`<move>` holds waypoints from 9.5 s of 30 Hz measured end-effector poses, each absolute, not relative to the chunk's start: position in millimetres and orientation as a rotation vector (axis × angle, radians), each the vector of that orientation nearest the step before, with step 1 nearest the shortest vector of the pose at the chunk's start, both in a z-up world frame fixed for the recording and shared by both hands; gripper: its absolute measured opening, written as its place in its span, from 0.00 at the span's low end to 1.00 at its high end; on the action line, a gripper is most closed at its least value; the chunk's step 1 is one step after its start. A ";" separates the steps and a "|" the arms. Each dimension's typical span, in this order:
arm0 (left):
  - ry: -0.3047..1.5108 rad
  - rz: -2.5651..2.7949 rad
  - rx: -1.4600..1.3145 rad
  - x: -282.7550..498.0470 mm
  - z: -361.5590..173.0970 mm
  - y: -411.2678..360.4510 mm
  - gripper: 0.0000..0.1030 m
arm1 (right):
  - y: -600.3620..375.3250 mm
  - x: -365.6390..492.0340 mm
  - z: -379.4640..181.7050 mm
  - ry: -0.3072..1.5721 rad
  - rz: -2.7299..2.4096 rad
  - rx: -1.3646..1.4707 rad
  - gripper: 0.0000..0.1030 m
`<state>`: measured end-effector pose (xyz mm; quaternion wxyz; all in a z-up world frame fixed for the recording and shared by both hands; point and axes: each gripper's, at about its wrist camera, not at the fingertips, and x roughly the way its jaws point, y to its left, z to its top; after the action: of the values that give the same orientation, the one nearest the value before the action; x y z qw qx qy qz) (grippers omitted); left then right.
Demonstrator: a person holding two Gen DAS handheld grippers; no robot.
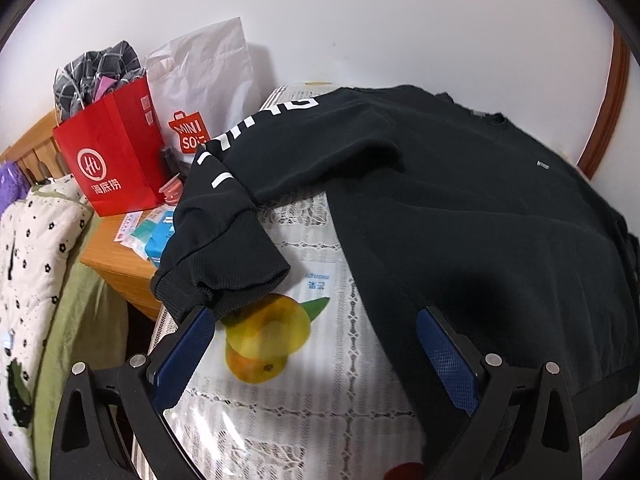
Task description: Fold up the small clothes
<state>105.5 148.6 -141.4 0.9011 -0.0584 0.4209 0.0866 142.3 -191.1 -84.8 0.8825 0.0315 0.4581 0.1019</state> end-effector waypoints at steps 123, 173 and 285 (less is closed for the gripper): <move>0.917 0.146 0.025 294.8 -181.0 138.8 0.08 | -313.8 410.0 -180.7 1.035 0.026 0.041 0.24; 0.941 0.053 -0.101 105.7 -179.1 111.4 0.42 | -352.2 104.7 -161.5 1.026 -0.032 -0.011 0.43; 0.879 0.118 -0.035 185.5 -164.9 132.7 0.67 | -78.9 320.6 -97.2 0.944 0.459 -0.132 0.40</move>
<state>185.5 132.7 -164.9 0.9030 -0.0169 0.4254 0.0572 320.6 -78.9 -97.2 0.8632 -0.0630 0.4504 0.2191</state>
